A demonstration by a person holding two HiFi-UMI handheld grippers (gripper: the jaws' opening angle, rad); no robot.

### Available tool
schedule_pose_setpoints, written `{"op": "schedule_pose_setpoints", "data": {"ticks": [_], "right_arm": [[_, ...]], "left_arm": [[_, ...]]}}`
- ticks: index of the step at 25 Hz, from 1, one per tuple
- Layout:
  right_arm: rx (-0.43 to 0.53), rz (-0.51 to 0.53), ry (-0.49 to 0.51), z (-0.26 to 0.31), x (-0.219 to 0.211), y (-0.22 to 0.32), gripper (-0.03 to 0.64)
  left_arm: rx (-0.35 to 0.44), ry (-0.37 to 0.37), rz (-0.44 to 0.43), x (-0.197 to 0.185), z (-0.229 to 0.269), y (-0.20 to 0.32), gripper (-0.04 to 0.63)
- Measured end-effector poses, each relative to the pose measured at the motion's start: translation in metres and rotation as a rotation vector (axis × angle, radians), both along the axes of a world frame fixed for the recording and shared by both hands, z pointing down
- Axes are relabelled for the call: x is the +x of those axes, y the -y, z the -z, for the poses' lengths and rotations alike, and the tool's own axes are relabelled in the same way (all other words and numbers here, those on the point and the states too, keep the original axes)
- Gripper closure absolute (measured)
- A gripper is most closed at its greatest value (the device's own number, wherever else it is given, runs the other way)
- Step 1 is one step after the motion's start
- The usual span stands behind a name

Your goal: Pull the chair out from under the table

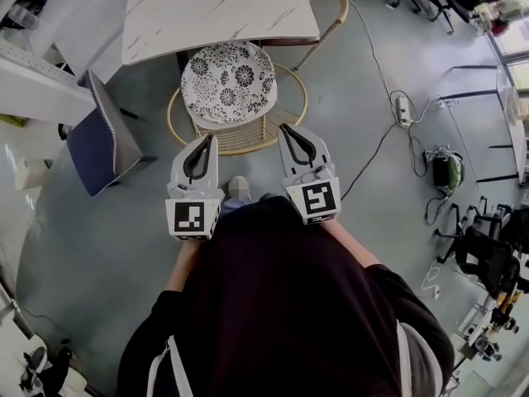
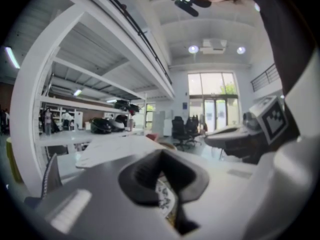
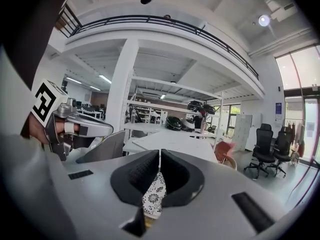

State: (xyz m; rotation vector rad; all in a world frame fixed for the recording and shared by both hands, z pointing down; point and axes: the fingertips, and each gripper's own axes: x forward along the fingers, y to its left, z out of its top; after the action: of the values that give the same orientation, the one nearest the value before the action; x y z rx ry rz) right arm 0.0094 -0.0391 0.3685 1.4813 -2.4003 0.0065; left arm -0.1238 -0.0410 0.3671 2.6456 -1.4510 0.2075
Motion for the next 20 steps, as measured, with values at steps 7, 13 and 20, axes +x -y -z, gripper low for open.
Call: {"op": "schedule_pose_setpoints", "data": {"ticks": [7, 13, 20], "right_arm": [[-0.044, 0.002, -0.033, -0.013, 0.007, 0.011, 0.592], [-0.076, 0.071, -0.113, -0.031, 0.006, 0.016, 0.592], [-0.141, 0.167, -0.178, -0.074, 0.007, 0.018, 0.592]], "left_arm": [[-0.048, 0.029, -0.038, 0.009, -0.020, 0.012, 0.588], [-0.097, 0.069, -0.054, 0.012, -0.044, 0.015, 0.588], [-0.171, 0.116, -0.087, 0.017, -0.091, 0.013, 0.588]]}}
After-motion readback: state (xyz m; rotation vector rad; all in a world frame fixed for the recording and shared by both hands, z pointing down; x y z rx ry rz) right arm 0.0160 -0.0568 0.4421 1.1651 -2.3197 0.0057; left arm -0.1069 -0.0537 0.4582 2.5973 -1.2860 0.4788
